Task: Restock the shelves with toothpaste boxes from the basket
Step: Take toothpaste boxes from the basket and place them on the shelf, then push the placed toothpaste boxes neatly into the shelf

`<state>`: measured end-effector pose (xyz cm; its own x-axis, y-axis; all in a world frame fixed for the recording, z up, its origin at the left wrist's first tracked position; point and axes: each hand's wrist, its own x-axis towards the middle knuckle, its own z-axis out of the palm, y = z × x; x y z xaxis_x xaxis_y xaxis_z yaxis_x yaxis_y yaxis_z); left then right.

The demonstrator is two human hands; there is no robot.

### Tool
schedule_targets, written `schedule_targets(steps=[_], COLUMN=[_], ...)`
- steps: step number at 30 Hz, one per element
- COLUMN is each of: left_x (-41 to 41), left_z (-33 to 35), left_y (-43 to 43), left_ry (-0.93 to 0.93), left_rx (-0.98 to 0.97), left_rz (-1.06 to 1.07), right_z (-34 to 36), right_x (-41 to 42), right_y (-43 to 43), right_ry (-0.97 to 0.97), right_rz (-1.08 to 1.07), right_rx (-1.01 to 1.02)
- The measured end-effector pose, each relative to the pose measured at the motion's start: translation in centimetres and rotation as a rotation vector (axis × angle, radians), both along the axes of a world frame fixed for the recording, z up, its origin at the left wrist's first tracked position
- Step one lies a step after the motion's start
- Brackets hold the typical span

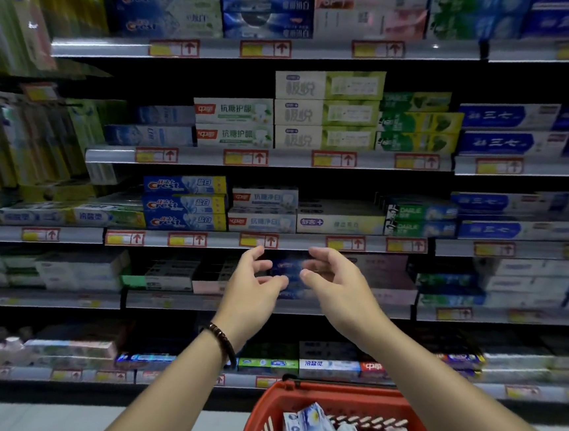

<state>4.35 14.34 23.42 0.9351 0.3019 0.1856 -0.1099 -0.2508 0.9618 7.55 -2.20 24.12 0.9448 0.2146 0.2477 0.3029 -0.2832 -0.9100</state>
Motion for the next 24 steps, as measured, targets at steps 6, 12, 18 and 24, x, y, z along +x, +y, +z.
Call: schedule_targets(steps=[6, 12, 18, 24], left_x=[-2.1, -3.8, -4.9, -5.8], left_z=[-3.0, -6.8, -10.6, -14.0], left_y=[-2.5, -4.1, -5.9, -7.3], left_ry=[0.045, 0.078, 0.152, 0.240], left_rx=[0.000, 0.020, 0.006, 0.061], left_rz=[-0.056, -0.065, -0.070, -0.105], right_z=[-2.7, -6.4, -10.2, -12.9], right_x=[-2.6, -4.7, -6.4, -7.5], right_y=[-3.1, -5.8, -8.4, -10.4], right_ry=[0.036, 0.116, 0.184, 0.251], right_rz=[-0.021, -0.059, -0.098, -0.147], right_rx=[0.048, 0.113, 0.109, 0.112])
